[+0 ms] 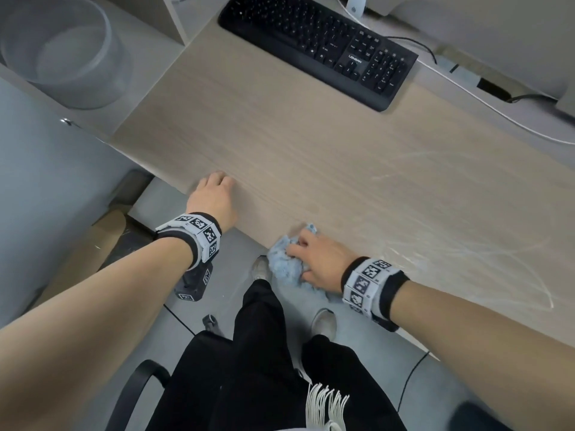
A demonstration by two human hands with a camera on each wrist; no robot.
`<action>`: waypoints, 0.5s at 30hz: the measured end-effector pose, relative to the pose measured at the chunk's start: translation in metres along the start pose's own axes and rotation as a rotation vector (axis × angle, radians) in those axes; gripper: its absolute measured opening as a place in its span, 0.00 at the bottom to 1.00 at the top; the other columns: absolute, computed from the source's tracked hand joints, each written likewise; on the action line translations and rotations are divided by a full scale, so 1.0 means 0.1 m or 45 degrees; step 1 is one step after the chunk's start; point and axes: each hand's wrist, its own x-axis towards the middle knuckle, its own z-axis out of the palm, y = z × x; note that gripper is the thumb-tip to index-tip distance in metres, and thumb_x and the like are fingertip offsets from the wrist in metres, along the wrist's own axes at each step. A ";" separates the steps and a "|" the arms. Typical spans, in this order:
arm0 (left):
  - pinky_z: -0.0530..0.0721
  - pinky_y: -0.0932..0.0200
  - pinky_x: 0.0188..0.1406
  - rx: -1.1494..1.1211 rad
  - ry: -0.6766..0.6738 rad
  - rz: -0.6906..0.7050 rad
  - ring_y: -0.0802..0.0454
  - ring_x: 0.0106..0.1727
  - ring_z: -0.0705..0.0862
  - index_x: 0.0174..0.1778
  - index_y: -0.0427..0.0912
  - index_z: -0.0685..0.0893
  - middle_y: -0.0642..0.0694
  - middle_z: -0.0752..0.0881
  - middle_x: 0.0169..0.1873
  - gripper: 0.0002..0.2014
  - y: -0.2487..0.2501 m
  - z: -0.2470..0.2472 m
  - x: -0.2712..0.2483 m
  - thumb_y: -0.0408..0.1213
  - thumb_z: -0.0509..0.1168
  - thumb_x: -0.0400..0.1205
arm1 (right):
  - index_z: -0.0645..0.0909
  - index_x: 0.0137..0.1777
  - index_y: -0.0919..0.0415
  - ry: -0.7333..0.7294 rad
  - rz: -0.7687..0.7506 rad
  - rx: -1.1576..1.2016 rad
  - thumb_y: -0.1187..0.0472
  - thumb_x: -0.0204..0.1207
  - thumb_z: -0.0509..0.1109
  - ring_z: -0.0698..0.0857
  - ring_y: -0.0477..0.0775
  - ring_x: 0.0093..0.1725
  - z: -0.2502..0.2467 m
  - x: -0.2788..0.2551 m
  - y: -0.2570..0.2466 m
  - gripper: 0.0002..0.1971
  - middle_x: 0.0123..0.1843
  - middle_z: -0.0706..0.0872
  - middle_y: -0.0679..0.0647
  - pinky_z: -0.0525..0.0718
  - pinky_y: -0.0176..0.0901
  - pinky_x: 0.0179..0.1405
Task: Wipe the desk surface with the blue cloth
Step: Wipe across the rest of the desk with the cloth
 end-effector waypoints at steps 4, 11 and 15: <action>0.74 0.46 0.67 -0.035 0.026 -0.046 0.38 0.70 0.68 0.69 0.40 0.76 0.41 0.73 0.70 0.26 0.03 -0.05 0.10 0.25 0.57 0.73 | 0.70 0.77 0.50 0.142 0.324 0.136 0.51 0.78 0.72 0.78 0.59 0.66 -0.22 -0.14 0.51 0.28 0.77 0.67 0.55 0.80 0.51 0.63; 0.72 0.43 0.69 -0.130 0.092 0.088 0.36 0.70 0.69 0.70 0.41 0.77 0.40 0.74 0.72 0.26 0.33 -0.09 0.32 0.26 0.57 0.74 | 0.69 0.77 0.55 0.374 0.531 0.237 0.53 0.79 0.71 0.76 0.62 0.66 -0.39 0.22 0.48 0.28 0.76 0.66 0.59 0.79 0.53 0.67; 0.69 0.45 0.74 -0.117 0.026 0.224 0.35 0.74 0.67 0.74 0.43 0.74 0.41 0.69 0.77 0.29 0.67 -0.08 0.46 0.27 0.57 0.73 | 0.67 0.80 0.55 0.365 0.383 0.102 0.54 0.81 0.69 0.70 0.60 0.71 -0.28 0.03 0.56 0.28 0.75 0.66 0.56 0.78 0.49 0.61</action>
